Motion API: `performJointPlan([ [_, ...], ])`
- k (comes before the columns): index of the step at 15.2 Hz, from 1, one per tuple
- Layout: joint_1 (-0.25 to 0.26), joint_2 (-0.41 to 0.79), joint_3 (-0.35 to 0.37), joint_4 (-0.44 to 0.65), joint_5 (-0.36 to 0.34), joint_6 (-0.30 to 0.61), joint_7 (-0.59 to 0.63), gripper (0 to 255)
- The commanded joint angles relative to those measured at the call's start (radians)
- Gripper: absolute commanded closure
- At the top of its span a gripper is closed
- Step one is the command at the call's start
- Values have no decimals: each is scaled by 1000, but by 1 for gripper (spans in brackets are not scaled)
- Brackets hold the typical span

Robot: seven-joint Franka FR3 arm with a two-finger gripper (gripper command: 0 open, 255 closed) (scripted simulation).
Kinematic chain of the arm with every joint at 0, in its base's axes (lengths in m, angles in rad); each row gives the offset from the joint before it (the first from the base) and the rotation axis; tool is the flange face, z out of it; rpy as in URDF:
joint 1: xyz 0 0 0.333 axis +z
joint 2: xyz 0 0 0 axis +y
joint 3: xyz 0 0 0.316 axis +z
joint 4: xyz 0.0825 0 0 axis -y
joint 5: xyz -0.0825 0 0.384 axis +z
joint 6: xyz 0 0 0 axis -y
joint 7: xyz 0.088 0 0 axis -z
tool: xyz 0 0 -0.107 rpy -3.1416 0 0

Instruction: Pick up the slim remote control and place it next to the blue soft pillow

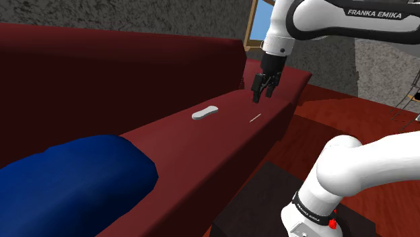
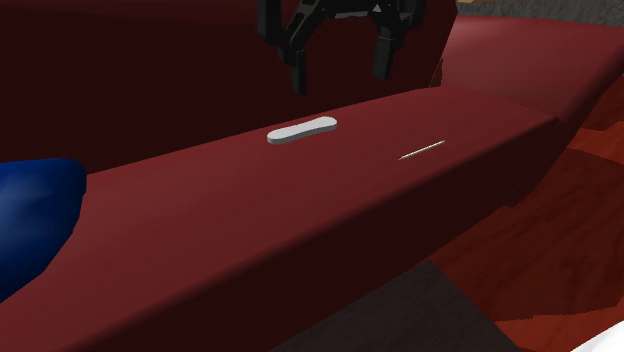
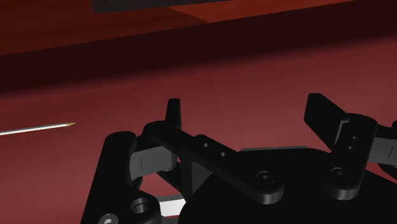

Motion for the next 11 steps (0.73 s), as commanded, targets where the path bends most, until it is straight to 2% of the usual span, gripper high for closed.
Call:
performJointPlan([
  [1, 0, 0, 0, 0, 0, 0, 0, 0],
  [11, -98, 366, 122, 112, 47, 244, 386, 0],
])
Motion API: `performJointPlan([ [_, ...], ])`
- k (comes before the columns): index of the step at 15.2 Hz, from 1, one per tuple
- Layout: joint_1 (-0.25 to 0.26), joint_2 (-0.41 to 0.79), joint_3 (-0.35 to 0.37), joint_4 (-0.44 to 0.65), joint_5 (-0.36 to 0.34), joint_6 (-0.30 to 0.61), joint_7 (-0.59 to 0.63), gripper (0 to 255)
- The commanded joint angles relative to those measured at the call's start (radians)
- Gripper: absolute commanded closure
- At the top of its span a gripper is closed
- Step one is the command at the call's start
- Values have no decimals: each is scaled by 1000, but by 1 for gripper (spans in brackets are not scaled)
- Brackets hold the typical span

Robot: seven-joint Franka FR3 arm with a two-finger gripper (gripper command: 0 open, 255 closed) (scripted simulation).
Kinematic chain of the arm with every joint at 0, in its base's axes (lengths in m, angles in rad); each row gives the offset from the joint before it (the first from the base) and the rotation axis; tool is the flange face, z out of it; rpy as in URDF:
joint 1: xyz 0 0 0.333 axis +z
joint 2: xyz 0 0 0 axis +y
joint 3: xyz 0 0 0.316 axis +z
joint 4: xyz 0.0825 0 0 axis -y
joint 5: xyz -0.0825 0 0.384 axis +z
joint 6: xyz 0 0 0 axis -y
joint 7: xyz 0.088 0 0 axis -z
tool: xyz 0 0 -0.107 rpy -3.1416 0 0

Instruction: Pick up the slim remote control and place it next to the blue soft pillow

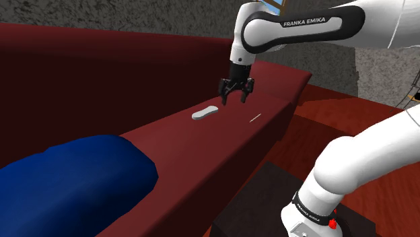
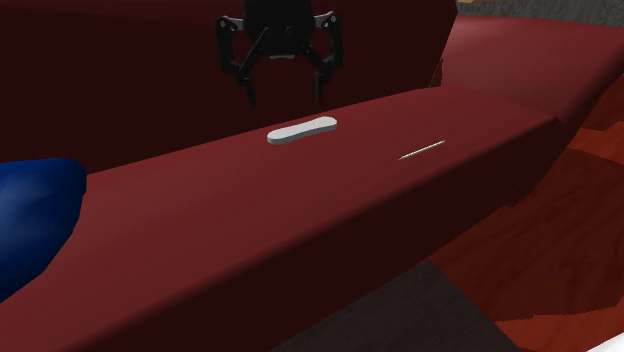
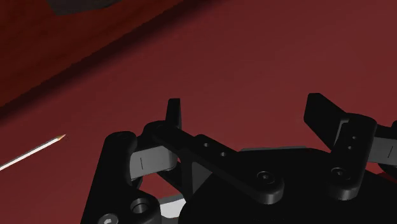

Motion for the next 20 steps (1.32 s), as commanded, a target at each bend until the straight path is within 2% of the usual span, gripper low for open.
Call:
performJointPlan([
  [1, -23, 81, 14, 34, -3, 44, 75, 0],
  [10, -91, 429, 44, 251, -51, 162, 405, 0],
  [20, -121, 786, -14, 561, -96, 196, 711, 0],
])
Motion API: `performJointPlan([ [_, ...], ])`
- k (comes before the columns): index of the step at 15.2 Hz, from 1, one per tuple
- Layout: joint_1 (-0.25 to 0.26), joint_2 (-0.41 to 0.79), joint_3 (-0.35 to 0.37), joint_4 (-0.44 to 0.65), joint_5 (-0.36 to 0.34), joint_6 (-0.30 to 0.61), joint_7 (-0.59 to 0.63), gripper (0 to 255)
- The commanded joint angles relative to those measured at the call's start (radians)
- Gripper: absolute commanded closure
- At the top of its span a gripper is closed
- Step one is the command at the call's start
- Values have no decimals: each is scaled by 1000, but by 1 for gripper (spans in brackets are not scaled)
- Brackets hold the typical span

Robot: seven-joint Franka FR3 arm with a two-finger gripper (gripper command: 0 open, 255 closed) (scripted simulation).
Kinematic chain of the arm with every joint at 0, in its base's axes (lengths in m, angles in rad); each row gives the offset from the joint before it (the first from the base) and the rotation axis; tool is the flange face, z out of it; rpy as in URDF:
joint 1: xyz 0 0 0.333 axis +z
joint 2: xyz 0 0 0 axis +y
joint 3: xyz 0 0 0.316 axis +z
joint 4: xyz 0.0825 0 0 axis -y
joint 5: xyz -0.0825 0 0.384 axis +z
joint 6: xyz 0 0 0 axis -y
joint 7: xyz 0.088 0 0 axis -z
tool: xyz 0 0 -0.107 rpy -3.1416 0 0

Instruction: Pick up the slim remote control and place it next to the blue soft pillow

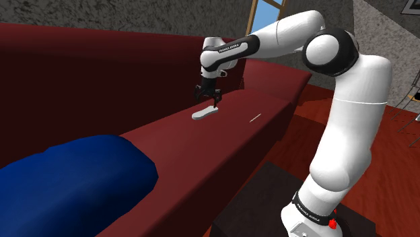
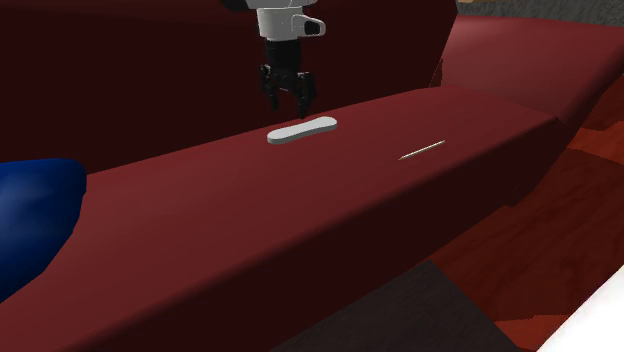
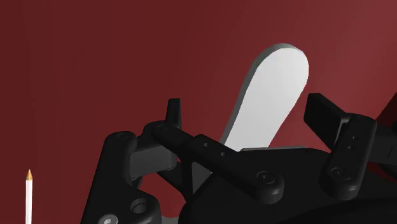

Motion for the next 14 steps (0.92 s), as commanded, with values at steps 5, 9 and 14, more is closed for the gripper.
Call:
performJointPlan([
  [5, -16, 213, -55, 226, 1, -16, 155, 0],
  [9, -19, 252, -64, 233, 3, 15, 175, 0],
  [14, -19, 273, -65, 203, 1, 67, 177, 0],
])
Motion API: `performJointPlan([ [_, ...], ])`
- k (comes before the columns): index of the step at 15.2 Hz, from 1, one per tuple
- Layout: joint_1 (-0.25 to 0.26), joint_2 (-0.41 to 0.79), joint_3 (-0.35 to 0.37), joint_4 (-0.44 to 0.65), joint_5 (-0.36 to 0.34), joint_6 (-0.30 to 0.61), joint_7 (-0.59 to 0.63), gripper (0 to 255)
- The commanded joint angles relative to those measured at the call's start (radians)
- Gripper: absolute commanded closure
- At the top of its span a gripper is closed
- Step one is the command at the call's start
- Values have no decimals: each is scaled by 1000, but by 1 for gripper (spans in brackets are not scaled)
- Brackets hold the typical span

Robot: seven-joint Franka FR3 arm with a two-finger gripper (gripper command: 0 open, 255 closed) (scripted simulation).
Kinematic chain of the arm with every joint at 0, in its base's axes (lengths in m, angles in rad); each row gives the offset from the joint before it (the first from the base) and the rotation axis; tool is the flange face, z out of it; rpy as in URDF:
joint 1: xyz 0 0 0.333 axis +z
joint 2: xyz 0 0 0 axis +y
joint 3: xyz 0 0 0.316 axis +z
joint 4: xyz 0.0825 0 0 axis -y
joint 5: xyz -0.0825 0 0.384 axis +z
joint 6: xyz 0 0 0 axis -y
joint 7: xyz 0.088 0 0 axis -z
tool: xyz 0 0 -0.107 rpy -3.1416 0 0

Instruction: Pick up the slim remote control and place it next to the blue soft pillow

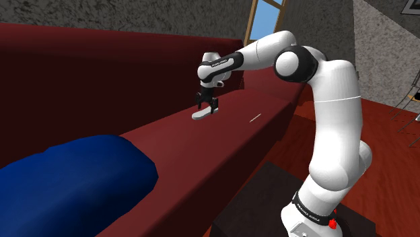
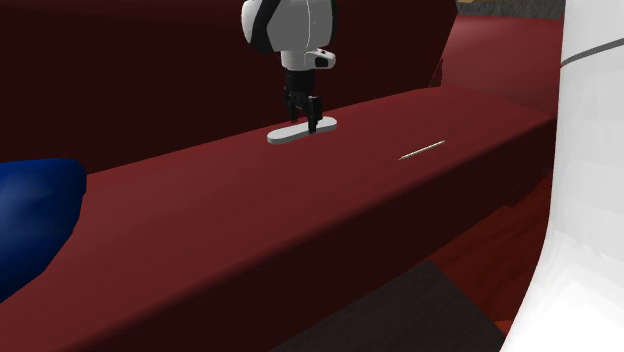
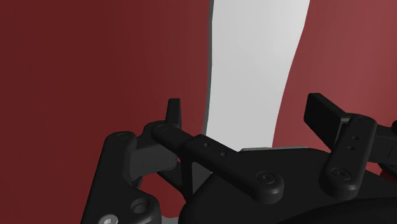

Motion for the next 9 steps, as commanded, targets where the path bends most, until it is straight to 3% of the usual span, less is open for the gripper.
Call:
performJointPlan([
  [1, 0, 8, 0, 2, 0, 6, 0, 0],
  [8, 0, 8, 0, 2, 0, 6, 0, 0],
  [9, 0, 8, 0, 2, 0, 6, 0, 255],
])
